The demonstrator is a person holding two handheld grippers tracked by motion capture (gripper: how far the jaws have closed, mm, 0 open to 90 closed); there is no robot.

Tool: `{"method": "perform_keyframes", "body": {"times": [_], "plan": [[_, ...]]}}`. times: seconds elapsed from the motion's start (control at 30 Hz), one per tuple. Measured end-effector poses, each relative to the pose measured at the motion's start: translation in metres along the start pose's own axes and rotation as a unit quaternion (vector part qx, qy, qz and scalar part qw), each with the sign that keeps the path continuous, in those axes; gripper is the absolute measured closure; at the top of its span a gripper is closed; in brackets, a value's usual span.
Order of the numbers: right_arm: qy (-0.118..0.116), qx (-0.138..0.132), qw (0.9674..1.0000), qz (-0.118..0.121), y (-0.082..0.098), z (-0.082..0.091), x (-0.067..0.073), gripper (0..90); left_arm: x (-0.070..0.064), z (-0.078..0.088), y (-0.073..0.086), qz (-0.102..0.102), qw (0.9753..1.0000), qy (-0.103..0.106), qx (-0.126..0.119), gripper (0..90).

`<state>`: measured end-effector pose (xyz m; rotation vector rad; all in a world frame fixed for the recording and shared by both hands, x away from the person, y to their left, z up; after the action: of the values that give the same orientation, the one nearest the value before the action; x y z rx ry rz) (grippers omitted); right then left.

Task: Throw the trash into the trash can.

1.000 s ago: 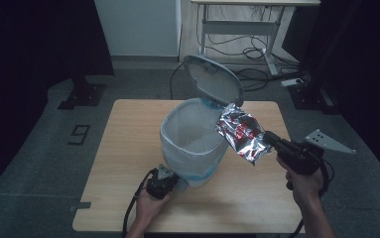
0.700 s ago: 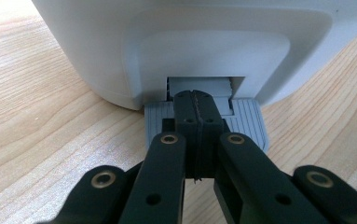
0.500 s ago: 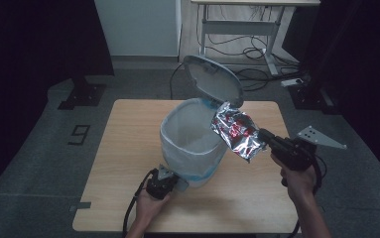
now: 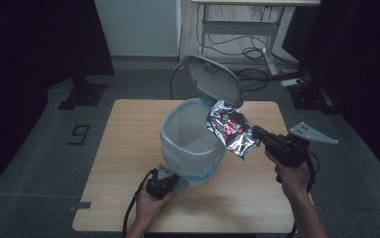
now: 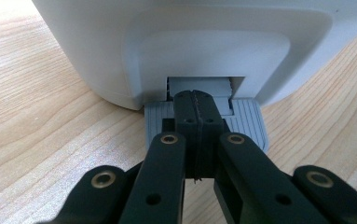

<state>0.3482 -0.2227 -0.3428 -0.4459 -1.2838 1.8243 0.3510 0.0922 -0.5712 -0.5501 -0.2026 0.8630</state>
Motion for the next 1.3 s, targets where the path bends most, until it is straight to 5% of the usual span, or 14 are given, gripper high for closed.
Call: {"method": "perform_keyframes", "body": {"times": [1.3], "plan": [[-0.001,0.005,1.0000,0.006,-0.023,-0.024,0.011,88.3,0.000,0.000,0.000,-0.002,1.0000,-0.002,-0.001,90.0]]}}
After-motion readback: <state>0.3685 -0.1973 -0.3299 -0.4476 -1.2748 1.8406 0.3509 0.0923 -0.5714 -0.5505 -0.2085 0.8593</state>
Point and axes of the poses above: each handheld gripper's, and its own axes: z roughly backward along the jaws, y roughly out of its underside, x roughly to its left, the point moved 5 cm from there along -z, roughly forward along the jaws, and after that the axes turned 15 degrees about x, right-handed, at the moved point
